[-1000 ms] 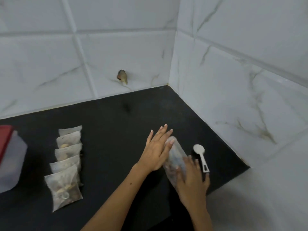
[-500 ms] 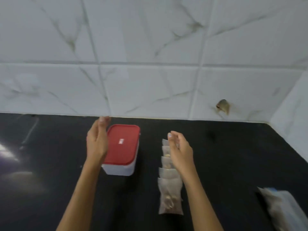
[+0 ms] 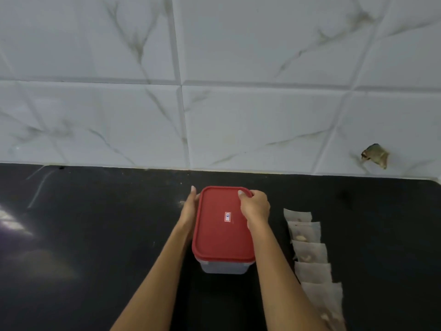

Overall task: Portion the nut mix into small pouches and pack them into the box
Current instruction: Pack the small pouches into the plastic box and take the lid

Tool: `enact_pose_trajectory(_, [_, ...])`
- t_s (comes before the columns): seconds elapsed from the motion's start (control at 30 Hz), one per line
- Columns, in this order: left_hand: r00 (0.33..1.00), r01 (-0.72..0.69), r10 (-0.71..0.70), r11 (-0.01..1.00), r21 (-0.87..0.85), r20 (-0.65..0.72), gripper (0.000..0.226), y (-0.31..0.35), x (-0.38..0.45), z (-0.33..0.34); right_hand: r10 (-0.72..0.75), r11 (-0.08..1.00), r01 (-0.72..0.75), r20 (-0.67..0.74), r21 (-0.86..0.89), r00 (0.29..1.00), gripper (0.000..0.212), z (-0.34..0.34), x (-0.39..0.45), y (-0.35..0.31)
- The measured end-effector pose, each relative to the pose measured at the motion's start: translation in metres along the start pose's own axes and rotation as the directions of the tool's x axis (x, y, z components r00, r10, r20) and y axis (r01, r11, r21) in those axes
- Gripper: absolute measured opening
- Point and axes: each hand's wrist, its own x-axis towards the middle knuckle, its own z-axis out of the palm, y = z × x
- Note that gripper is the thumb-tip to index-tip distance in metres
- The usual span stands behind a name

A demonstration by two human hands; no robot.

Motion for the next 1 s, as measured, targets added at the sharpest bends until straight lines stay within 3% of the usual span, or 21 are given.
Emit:
enact_pose_trajectory(0.13, [0.996, 0.061, -0.060, 0.998, -0.008, 0.067, 0.068, -0.013, 0.004, 0.002, -0.022, 0.995, 0.028, -0.058, 0.094, 0.998, 0.020, 0.001, 0.005, 0.003])
enact_pose_trajectory(0.27, [0.998, 0.063, -0.063, 0.996, -0.064, -0.002, 0.073, -0.016, 0.007, 0.001, -0.031, 0.991, 0.047, -0.132, 0.125, 0.991, 0.018, 0.003, 0.006, 0.003])
enact_pose_trajectory(0.43, [0.997, 0.066, -0.070, 0.993, -0.098, -0.044, 0.072, -0.016, 0.006, 0.003, -0.209, 0.972, 0.228, -0.250, 0.048, 0.945, 0.017, 0.004, -0.001, 0.002])
enact_pose_trajectory(0.57, [0.999, 0.032, -0.033, 0.997, -0.076, -0.019, 0.061, -0.016, 0.007, 0.003, -0.316, 0.941, 0.336, -0.251, 0.042, 0.915, 0.022, 0.003, -0.005, 0.002])
enact_pose_trajectory(0.67, [0.999, 0.031, -0.032, 0.996, -0.088, -0.011, 0.058, -0.016, 0.005, 0.006, -0.412, 0.899, 0.437, -0.276, 0.033, 0.868, 0.024, 0.003, -0.007, 0.001])
enact_pose_trajectory(0.8, [0.999, 0.020, -0.022, 0.997, -0.074, -0.025, 0.058, -0.014, 0.002, 0.004, -0.498, 0.796, 0.574, -0.332, 0.190, 0.801, 0.025, -0.004, -0.017, 0.000])
enact_pose_trajectory(1.0, [0.998, 0.058, -0.061, 0.995, -0.084, -0.031, 0.053, -0.014, 0.001, 0.006, -0.558, 0.679, 0.666, -0.372, 0.310, 0.742, 0.024, -0.022, -0.047, -0.015])
